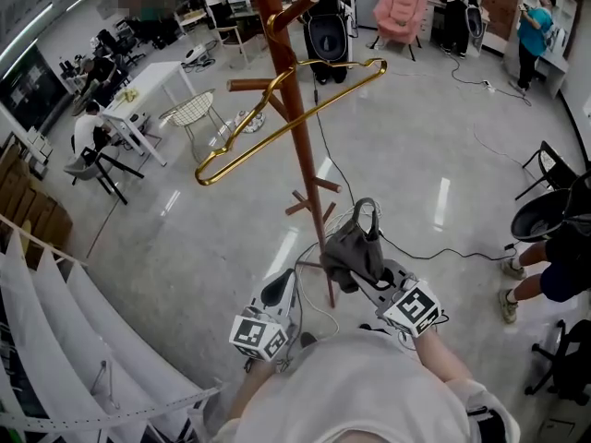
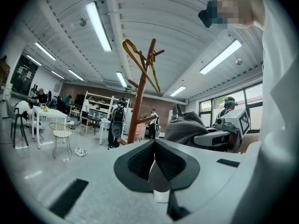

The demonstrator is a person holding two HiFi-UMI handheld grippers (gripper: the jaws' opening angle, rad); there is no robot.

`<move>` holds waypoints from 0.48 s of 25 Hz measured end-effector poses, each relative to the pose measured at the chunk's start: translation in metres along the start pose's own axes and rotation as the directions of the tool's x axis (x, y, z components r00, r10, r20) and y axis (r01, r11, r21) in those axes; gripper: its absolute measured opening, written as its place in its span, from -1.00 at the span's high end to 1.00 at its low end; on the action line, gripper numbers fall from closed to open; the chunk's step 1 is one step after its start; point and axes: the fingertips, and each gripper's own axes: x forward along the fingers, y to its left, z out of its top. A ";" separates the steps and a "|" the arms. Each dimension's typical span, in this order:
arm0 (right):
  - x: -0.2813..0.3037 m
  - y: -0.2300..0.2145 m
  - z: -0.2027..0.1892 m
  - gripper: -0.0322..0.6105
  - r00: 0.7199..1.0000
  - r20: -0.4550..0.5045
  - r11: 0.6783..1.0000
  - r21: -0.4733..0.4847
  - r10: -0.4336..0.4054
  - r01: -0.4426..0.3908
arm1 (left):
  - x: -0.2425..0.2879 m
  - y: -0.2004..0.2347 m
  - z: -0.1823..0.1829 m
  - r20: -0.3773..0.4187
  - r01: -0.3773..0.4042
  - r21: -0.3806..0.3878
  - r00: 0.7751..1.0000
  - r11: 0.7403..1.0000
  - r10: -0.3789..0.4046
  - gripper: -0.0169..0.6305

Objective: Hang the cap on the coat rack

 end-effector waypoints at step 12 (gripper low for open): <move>0.029 -0.038 -0.008 0.85 0.968 -0.119 0.967 -0.101 0.222 -0.234 | -0.005 0.018 -0.002 -0.004 -0.016 -0.012 1.000 1.000 0.016 0.92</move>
